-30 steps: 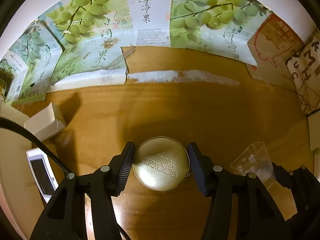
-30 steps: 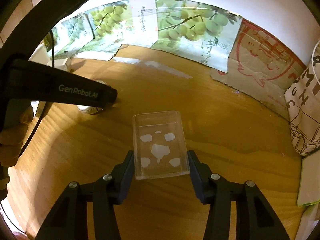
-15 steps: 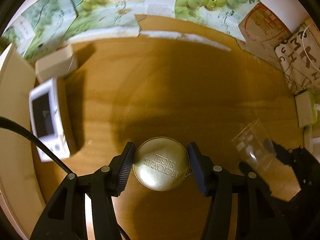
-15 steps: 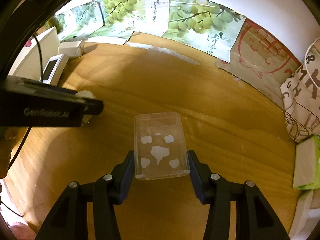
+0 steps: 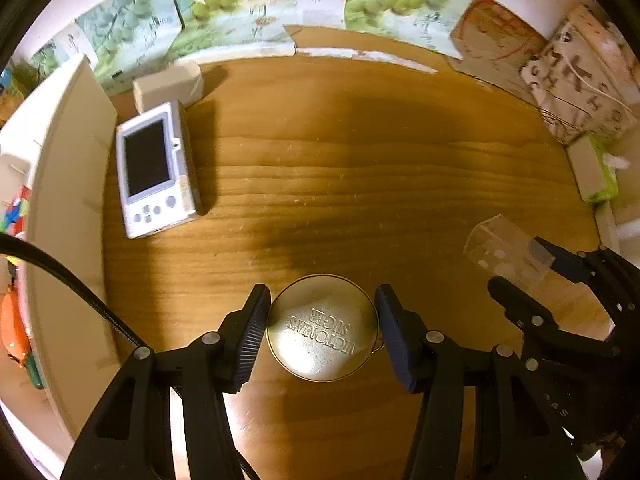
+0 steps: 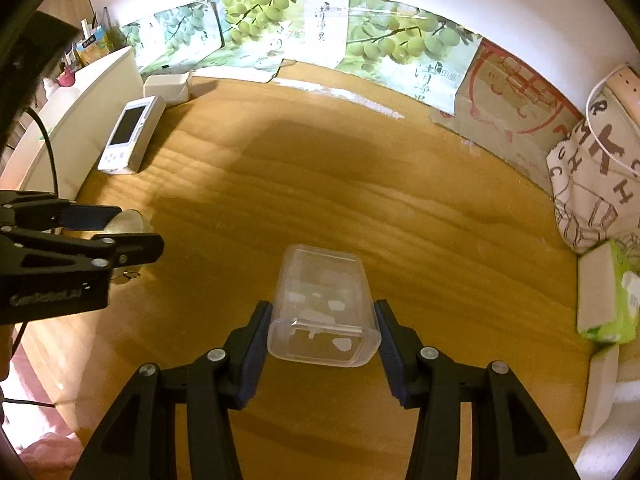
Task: Organize rigid objects
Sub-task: 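Lift gold tin and clear box and carry both over the white tray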
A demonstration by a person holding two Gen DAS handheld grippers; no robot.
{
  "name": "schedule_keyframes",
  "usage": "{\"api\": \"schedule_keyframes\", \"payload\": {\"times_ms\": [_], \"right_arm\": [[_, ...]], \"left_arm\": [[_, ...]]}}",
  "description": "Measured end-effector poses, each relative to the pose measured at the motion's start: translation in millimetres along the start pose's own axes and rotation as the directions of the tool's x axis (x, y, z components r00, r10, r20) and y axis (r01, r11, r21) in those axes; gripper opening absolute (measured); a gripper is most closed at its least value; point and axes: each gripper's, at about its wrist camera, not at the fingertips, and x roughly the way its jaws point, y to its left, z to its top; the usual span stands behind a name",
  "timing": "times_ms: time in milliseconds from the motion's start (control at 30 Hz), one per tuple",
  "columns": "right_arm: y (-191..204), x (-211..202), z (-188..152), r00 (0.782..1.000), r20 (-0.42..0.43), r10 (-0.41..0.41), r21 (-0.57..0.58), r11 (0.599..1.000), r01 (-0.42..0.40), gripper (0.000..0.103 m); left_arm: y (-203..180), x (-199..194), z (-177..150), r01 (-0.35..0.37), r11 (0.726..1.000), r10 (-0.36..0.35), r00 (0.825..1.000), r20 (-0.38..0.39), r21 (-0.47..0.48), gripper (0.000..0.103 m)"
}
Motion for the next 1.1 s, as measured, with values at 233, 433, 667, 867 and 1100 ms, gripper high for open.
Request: {"api": "schedule_keyframes", "payload": {"times_ms": [233, 433, 667, 867, 1100], "right_arm": [[18.4, -12.5, -14.5, 0.999, -0.036, 0.022, 0.040, 0.999, -0.020, 0.051], [44.2, -24.1, -22.9, 0.998, -0.052, 0.035, 0.061, 0.998, -0.032, 0.051], [83.7, -44.4, -19.9, 0.999, -0.023, 0.047, 0.060, 0.997, -0.045, 0.051], [122.2, -62.4, -6.8, 0.999, 0.015, 0.052, 0.026, 0.998, -0.052, 0.051], [164.3, -79.7, 19.1, 0.996, 0.072, 0.055, -0.024, 0.998, -0.053, 0.051]], "left_arm": [[10.1, -38.8, -18.2, 0.018, 0.997, -0.021, 0.999, 0.044, 0.070, 0.058], [22.8, -59.9, -15.4, 0.049, 0.992, -0.056, 0.997, 0.057, 0.120, 0.058], [44.1, -95.8, -16.8, 0.053, 0.985, -0.071, 0.991, 0.110, 0.164, 0.058], [66.8, -127.1, -17.2, 0.047, 0.978, -0.083, 0.982, 0.171, 0.201, 0.058], [96.3, -150.5, -16.8, 0.015, 0.977, -0.065, 0.972, 0.227, 0.215, 0.058]]}}
